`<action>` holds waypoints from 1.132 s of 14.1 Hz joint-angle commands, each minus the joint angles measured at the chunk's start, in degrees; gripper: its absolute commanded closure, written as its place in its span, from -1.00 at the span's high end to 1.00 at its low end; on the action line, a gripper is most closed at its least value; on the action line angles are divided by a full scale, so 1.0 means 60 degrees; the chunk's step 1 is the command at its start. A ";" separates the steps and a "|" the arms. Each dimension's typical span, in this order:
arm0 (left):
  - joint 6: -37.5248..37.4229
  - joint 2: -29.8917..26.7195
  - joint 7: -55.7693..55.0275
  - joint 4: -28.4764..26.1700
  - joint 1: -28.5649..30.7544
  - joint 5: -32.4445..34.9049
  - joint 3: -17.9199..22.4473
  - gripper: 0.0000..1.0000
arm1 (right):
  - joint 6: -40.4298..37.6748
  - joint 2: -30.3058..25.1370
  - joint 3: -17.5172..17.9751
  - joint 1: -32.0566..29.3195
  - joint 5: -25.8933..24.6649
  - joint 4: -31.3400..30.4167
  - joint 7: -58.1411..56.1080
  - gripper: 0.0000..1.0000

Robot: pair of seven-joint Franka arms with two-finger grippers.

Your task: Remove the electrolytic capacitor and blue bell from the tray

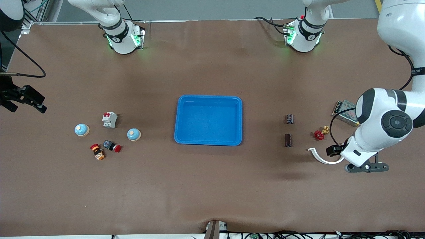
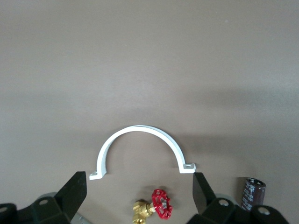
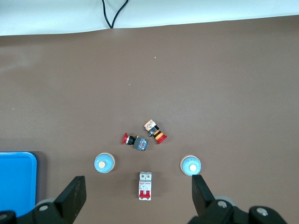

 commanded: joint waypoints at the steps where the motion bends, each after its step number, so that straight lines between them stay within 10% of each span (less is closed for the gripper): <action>1: -0.0486 -0.0580 0.0447 0.0073 -0.0629 -0.0563 0.0750 1.00 | -0.0079 -0.0172 0.0041 0.0041 -0.0028 -0.0052 0.0069 1.00; 9: -0.2184 -0.2542 0.2073 0.0073 -0.1626 -0.2614 0.2406 1.00 | -0.0182 -0.0128 0.0012 -0.0017 -0.0043 0.0065 0.0069 1.00; 16: -0.3475 -0.3612 0.2176 0.0073 -0.1715 -0.2894 0.2422 1.00 | -0.0197 -0.0128 -0.0017 -0.0075 -0.0116 0.0123 -0.0018 1.00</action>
